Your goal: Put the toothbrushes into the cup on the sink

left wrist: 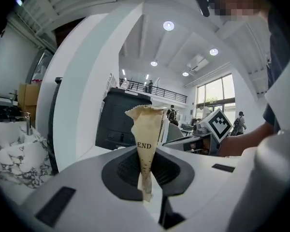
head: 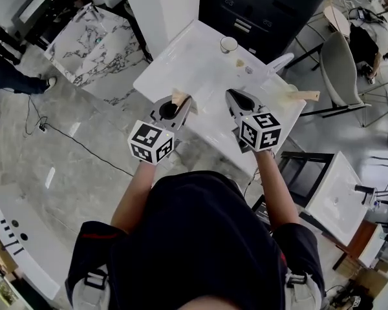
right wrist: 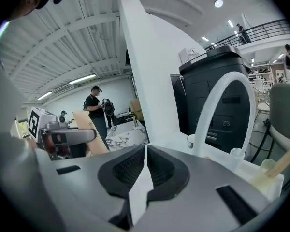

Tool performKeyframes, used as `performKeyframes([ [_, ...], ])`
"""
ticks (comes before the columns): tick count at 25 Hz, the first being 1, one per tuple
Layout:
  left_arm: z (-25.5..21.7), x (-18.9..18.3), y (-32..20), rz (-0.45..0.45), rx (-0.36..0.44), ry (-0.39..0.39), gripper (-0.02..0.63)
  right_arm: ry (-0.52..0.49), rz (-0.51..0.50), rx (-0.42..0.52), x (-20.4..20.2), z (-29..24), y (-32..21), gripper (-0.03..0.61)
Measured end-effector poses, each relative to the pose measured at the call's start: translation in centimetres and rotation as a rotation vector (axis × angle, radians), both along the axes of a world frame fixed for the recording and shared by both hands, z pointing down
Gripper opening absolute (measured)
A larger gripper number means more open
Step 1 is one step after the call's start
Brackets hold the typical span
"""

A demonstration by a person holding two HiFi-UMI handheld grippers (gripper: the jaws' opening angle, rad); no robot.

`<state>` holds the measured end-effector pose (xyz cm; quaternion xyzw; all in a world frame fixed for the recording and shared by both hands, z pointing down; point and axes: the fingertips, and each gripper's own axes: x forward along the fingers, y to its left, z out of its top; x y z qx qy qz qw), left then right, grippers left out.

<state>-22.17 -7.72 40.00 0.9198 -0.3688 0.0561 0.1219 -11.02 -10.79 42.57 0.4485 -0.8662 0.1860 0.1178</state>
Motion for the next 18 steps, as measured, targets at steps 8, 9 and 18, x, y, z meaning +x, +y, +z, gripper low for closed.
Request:
performKeyframes([
  [8,-0.1,-4.2,-2.0,0.034,-0.003,0.010,0.035,0.018,0.025,-0.012,-4.2,0.1,-1.8,0.044],
  [9,0.0,-4.7,-2.2,0.039,-0.005,0.010,0.037,0.020,0.029,-0.015,-4.7,0.2,-1.9,0.044],
  [18,1.3,-7.9,-3.2,0.068,-0.028,0.026,0.035,0.043,0.064,-0.039,-7.4,1.6,-2.1,0.044],
])
